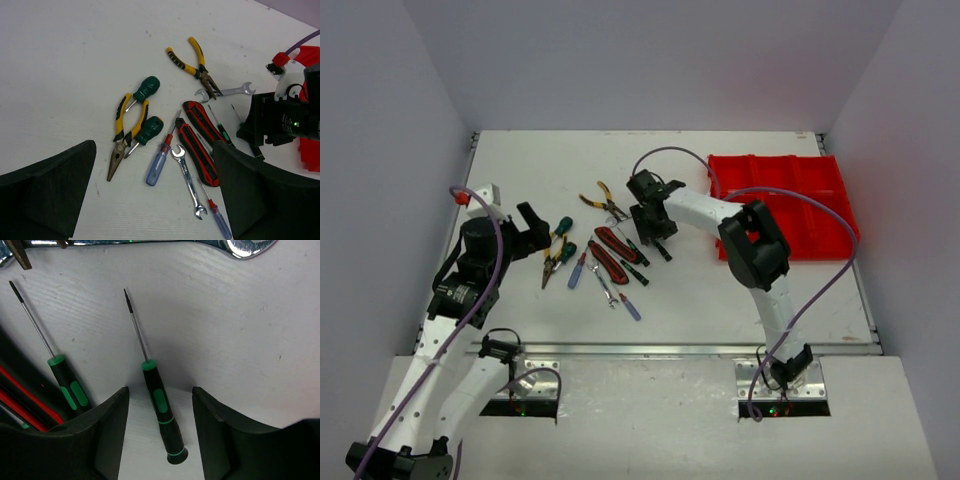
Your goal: Sort the tools into containers
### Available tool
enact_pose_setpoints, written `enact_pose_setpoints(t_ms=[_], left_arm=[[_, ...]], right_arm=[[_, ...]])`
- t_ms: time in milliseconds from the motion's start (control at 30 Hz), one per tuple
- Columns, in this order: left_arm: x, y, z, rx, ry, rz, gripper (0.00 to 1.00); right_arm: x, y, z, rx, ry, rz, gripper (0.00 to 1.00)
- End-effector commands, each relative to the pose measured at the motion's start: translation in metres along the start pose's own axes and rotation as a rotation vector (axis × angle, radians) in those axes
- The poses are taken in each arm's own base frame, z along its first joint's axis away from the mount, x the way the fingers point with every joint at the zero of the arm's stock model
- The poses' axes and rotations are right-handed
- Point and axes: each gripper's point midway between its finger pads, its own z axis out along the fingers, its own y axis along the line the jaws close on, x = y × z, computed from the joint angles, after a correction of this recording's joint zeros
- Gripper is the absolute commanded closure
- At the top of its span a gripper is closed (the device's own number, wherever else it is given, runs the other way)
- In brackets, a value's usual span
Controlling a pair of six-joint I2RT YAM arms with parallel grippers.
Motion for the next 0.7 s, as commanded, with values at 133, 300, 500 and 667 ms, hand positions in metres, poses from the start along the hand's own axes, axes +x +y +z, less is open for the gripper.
enact_pose_setpoints(t_ms=[133,300,500,667], left_arm=[[-0.018,-0.010,-0.009,0.042,-0.069,-0.017,0.00],[-0.018,-0.011,-0.010,0.049,-0.069,-0.017,0.00],[-0.019,-0.014,-0.012,0.061,-0.073,-0.014,0.00],[-0.021,-0.015,-0.016,0.070,-0.085,-0.016,0.00]], right_arm=[[-0.003,-0.003,-0.023,-0.024,-0.044,0.033,0.71],[0.011,-0.004,-0.030,-0.048,-0.026,-0.002,0.97],[-0.014,-0.011,-0.080,-0.083,-0.156,-0.026,1.00],[-0.063,-0.059,-0.133,-0.077,-0.318,0.088,1.00]])
